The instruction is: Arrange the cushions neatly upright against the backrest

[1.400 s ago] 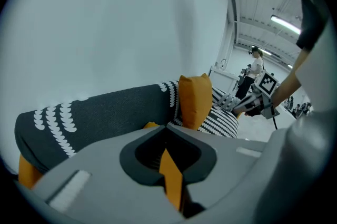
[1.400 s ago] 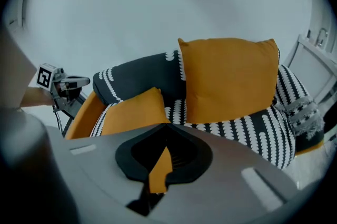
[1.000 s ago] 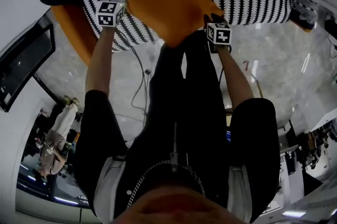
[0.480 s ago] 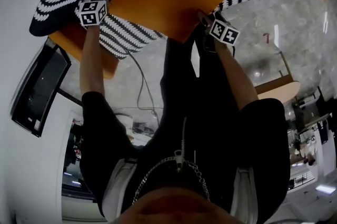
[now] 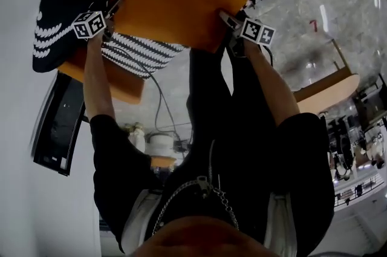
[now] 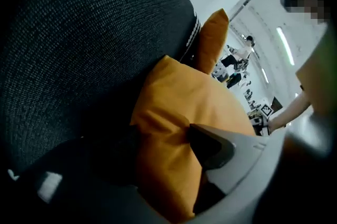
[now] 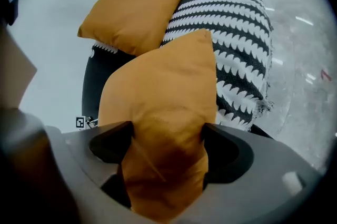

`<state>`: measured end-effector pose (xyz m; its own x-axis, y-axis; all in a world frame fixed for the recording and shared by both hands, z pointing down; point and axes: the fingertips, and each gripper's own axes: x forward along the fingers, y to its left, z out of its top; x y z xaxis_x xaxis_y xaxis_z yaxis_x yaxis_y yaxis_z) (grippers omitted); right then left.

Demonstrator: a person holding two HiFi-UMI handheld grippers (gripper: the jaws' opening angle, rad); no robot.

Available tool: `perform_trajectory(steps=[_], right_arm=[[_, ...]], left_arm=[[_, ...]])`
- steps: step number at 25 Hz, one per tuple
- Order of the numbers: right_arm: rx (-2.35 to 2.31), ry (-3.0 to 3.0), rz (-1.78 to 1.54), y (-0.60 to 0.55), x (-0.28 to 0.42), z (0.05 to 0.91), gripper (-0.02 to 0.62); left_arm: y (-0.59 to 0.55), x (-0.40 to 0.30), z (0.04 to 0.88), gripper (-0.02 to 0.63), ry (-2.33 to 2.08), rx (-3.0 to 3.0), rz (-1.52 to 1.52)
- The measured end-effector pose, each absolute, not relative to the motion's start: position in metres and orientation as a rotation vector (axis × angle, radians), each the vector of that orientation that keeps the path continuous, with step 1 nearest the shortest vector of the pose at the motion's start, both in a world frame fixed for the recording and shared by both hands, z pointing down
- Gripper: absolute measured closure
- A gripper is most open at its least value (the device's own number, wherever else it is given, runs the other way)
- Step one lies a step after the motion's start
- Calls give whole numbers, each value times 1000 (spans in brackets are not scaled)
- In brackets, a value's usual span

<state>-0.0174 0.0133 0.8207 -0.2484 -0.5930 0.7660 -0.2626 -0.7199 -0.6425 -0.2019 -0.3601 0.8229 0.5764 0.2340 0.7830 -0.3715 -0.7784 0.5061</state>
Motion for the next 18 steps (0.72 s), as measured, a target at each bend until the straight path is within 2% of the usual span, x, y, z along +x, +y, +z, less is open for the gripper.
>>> perform_trajectory(steps=[5,11,14,18], right_arm=[[-1624,1146,-2099,1,-30,811,218],[-1733,1211,-2077,6,-29,795,320],[-1808,1260,-2058,10,-21,784,346],[-1879,1498,-1984,-7,3,757,348]], left_arm=[[-357,-212,811,372,-98,2186,1136],[-339,-213,785,464,-148,2345,1132],[-325,-221,768,493,-226,2388,1100],[-306,-247,738,498,-417,2407,1006]])
